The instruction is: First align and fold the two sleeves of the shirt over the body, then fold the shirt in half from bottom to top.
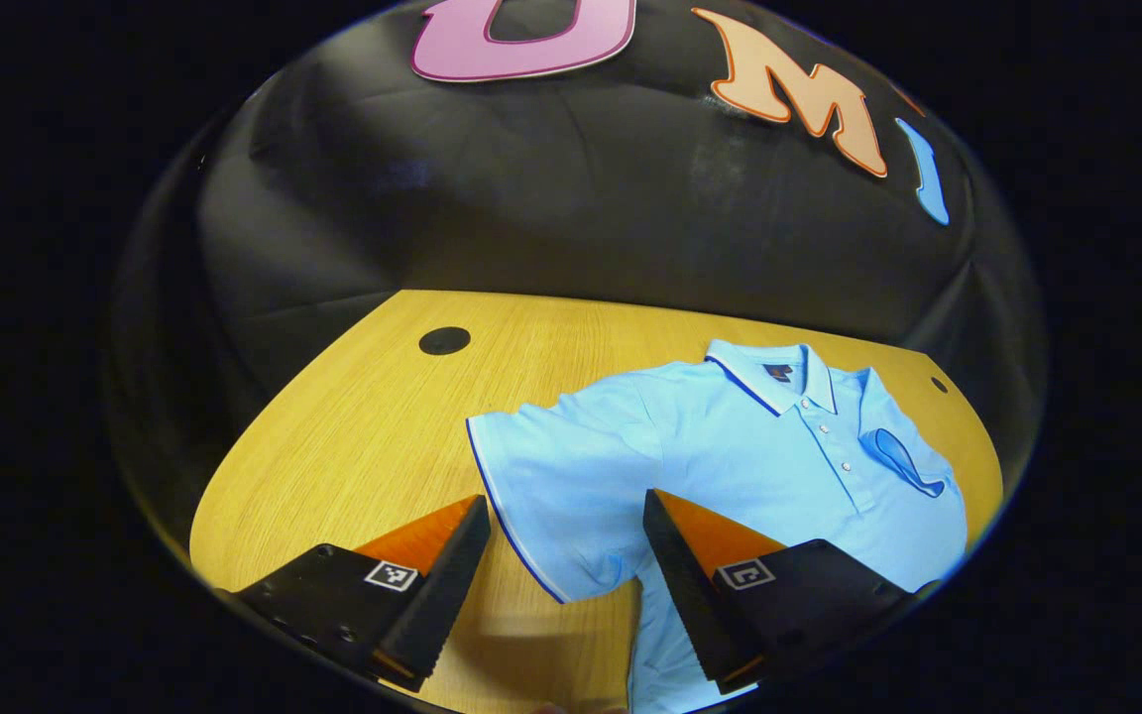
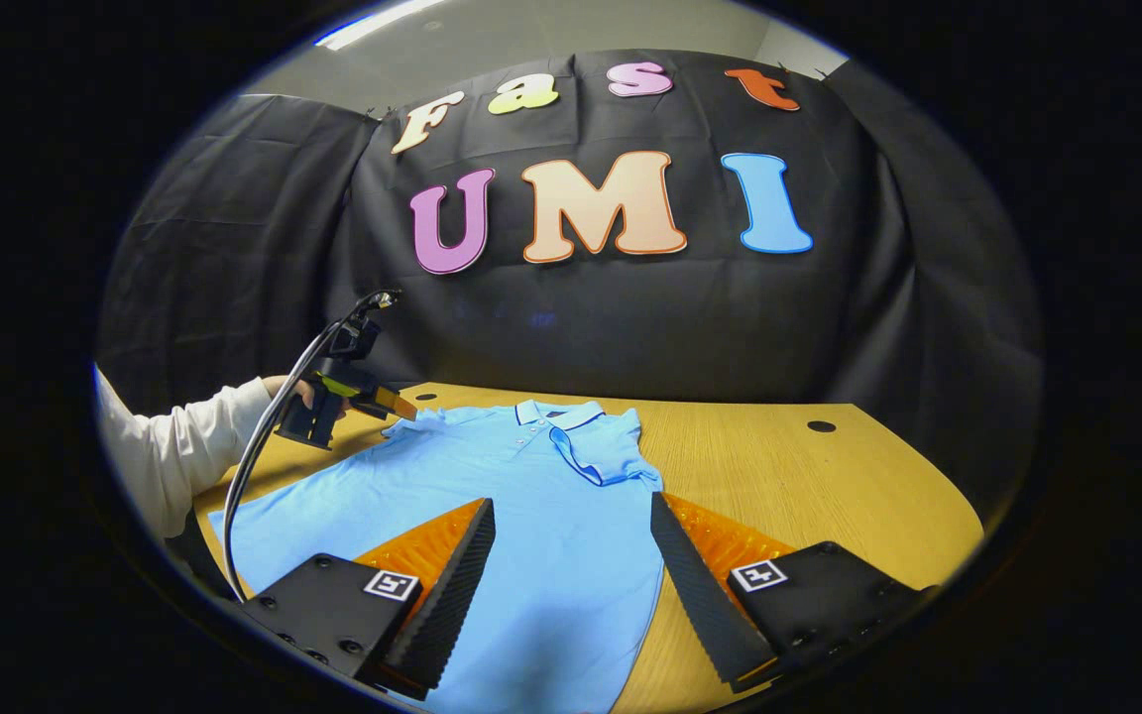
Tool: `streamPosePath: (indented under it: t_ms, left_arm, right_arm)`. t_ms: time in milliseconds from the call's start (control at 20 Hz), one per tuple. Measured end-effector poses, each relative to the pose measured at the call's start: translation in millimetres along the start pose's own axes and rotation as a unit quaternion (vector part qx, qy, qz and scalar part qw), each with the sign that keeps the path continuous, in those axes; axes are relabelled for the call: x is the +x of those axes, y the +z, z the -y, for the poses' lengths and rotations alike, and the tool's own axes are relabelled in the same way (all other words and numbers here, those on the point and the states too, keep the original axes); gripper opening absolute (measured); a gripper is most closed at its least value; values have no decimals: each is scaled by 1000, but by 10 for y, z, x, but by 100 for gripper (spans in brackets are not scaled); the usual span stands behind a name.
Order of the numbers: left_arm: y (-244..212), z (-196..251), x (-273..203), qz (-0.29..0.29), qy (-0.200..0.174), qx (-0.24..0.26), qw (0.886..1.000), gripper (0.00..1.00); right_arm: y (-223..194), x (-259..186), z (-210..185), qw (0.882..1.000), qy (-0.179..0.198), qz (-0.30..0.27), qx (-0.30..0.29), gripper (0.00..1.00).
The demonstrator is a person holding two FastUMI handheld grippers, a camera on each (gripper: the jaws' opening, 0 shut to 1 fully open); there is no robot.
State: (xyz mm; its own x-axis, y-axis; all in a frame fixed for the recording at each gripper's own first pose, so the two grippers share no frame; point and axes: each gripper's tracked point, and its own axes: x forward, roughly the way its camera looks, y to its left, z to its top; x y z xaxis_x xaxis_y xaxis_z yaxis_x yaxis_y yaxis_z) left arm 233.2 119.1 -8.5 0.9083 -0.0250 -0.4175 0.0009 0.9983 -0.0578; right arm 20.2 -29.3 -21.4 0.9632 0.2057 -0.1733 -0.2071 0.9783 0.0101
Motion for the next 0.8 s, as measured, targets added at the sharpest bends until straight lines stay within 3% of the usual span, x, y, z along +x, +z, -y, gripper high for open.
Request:
streamPosePath:
  t_ms: [350, 450, 550, 700, 800]
  left_arm:
    - [-115, -65, 58, -30, 4, -10, 999, 89]
    - [-132, -92, 91, -38, 8, 8, 999, 81]
    - [-114, -133, 120, -36, 14, 20, 999, 66]
    - [-84, -55, 151, -28, -3, 18, 999, 27]
    - [-92, -50, 154, -34, 1, 22, 999, 8]
  right_arm:
    - [4, -11, 24, 1000, 3, 1, 17, 98]
    - [-6, -14, 50, 1000, -1, 0, 19, 98]
    - [-9, -14, 48, 1000, -1, 0, 19, 98]
    - [-6, -16, 44, 1000, -3, 1, 12, 98]
    - [-15, -14, 38, 1000, -2, -1, 10, 98]
